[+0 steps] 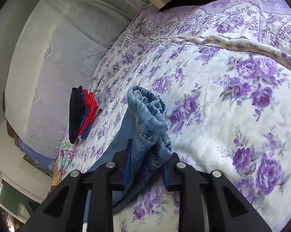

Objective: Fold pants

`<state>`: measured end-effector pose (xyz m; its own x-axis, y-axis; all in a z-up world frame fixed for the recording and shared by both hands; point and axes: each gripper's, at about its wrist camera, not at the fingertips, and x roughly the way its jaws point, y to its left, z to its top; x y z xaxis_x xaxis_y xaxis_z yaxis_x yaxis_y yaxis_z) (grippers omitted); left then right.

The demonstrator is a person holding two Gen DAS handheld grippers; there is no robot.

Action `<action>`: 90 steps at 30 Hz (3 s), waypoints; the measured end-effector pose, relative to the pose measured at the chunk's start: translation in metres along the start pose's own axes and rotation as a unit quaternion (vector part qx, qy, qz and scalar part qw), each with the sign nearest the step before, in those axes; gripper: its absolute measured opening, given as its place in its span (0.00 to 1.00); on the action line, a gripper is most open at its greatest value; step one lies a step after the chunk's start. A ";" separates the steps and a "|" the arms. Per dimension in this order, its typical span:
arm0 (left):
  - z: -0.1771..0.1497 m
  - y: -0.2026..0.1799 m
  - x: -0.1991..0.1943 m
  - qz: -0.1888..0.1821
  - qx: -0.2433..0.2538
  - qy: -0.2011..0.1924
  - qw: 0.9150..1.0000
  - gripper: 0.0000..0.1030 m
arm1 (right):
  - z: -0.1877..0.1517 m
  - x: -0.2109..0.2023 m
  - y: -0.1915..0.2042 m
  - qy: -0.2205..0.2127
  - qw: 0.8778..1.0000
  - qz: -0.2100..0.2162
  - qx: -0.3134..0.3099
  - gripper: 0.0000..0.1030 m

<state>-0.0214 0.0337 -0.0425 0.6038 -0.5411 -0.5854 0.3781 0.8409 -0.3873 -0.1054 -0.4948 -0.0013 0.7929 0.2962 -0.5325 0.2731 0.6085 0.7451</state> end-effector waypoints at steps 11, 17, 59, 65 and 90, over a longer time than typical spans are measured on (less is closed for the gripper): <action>-0.015 -0.018 0.037 0.088 0.049 0.047 0.994 0.86 | 0.008 -0.009 0.042 -0.040 0.995 0.001 -0.091 0.19; -0.003 0.024 -0.037 0.107 -0.010 -0.048 0.993 0.86 | 0.003 -0.011 0.097 -0.060 0.979 -0.008 -0.193 0.18; -0.038 0.191 -0.205 0.224 -0.207 -0.176 0.936 0.89 | -0.191 0.065 0.318 0.109 0.799 0.049 -0.590 0.59; -0.032 0.169 -0.189 0.209 -0.165 -0.158 0.951 0.89 | -0.202 0.141 0.300 0.169 0.779 -0.039 -0.602 0.60; -0.033 0.160 -0.149 0.178 -0.155 -0.104 0.966 0.90 | -0.178 0.060 0.275 0.144 0.843 0.050 -0.516 0.76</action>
<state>-0.0743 0.2485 -0.0411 0.7973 -0.1765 -0.5772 -0.0883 0.9119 -0.4008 -0.0797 -0.1788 0.1008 0.5781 0.4604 -0.6737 -0.5251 0.8419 0.1248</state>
